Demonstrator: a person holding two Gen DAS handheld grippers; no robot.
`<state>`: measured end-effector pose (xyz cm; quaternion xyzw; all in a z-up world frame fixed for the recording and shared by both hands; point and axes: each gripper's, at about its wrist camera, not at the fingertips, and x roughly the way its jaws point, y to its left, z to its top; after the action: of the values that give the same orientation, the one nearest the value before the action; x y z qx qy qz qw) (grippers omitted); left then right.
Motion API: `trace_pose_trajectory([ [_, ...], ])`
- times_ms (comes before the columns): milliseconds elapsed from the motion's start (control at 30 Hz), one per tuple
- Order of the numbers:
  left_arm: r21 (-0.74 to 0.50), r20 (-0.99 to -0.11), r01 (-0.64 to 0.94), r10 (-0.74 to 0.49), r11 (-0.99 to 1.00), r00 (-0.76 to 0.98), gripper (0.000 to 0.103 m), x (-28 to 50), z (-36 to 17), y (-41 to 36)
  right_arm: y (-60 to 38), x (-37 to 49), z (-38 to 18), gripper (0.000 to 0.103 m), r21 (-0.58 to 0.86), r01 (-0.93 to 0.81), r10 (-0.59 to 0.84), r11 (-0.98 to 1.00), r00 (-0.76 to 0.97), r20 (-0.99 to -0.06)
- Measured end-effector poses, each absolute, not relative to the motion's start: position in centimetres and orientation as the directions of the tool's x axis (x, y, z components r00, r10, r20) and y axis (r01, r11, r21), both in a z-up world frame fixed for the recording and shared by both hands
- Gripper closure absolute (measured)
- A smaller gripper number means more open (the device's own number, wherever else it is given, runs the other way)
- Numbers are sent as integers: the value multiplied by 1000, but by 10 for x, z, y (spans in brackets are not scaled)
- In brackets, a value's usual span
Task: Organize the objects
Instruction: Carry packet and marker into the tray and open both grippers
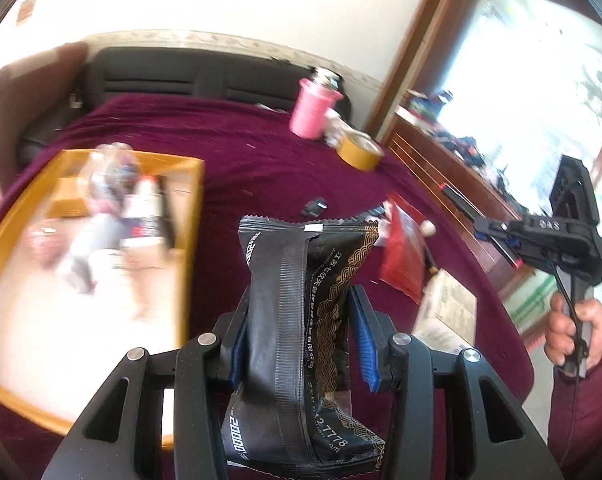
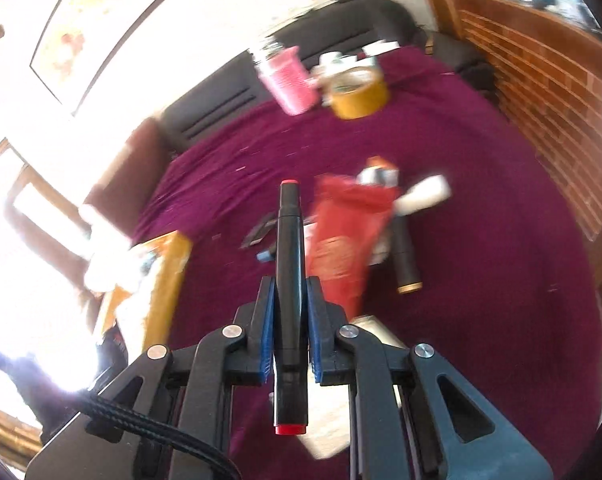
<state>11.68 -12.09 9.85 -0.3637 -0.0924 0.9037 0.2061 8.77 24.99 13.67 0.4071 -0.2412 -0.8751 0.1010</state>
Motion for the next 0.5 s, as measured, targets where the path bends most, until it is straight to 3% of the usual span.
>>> trace_pose_trajectory([
  [267,-287,-637,-115,279,-951,-719,64,115,95,-208,147,72,138,91,565,136,-538,-814,-545,-643],
  [500,-188,-720,4,135,-982,-681,64,91,74,-266,53,44,125,91,604,224,-634,-765,-427,-645],
])
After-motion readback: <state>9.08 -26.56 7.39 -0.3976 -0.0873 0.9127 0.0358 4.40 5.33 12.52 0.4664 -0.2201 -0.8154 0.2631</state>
